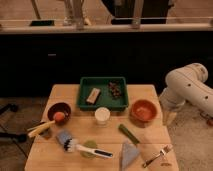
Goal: Place grapes in table surface
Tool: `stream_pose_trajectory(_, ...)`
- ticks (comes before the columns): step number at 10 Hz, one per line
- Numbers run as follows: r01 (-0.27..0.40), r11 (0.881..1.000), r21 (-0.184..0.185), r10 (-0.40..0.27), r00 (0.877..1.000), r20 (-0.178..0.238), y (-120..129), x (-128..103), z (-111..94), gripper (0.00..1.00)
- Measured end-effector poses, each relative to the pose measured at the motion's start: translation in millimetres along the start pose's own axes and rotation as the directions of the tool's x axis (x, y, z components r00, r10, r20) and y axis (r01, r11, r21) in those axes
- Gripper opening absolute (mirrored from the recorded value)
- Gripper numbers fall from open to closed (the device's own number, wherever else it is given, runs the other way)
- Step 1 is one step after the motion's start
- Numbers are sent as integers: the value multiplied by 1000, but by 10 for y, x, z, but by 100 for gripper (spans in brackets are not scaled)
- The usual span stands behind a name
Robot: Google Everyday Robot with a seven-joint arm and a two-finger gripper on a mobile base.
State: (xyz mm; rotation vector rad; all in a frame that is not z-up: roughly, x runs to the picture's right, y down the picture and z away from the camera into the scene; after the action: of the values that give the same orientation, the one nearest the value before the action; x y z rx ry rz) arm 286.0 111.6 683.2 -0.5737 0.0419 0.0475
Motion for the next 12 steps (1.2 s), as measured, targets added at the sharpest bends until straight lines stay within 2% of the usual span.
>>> stream_pose_trajectory(10,1,1000,0,-1,1000,1,0,0,0,80)
stream_pose_trajectory(12,50,999,0,-50,998,25,5,-43,-17,80)
